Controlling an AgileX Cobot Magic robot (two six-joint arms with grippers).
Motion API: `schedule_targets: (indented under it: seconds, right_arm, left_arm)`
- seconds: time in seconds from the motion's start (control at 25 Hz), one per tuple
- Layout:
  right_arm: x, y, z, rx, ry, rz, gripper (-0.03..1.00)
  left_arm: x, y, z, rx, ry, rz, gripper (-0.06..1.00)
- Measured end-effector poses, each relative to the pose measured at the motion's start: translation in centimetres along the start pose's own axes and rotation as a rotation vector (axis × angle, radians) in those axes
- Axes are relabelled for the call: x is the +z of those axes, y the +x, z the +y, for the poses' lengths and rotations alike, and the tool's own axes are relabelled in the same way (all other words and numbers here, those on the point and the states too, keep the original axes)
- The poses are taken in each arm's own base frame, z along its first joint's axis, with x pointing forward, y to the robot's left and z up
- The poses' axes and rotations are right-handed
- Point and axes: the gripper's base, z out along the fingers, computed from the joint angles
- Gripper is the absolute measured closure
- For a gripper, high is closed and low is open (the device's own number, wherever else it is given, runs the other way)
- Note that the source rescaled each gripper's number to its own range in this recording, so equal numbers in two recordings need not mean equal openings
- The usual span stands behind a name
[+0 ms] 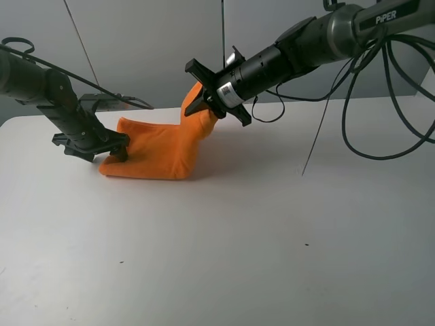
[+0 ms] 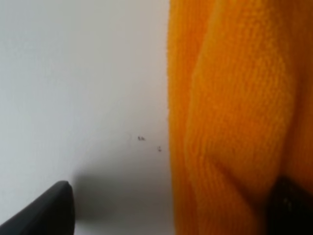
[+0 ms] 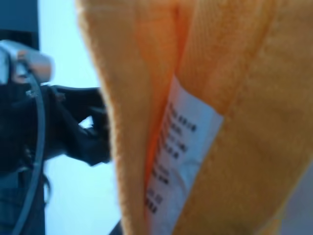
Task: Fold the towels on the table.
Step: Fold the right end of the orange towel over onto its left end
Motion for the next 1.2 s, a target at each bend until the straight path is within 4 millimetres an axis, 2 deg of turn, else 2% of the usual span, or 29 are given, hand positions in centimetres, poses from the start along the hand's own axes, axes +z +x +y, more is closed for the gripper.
schedule_targets:
  seconds: [0.24,0.84,1.2]
  right_arm:
    - [3.1,0.2,0.1,0.061,-0.031,0.029,0.94]
    - [6.9,1.1,1.5,0.262,-0.121,-0.01,0.94]
    - [9.5,2.0,0.8,0.354,-0.148,-0.04,0.94]
  left_arm:
    - [0.0,0.0,0.0,0.0,0.0,0.0,-0.06]
    - [0.0,0.0,0.0,0.0,-0.001,-0.002,-0.06]
    - [0.0,0.0,0.0,0.0,-0.001,-0.002,-0.06]
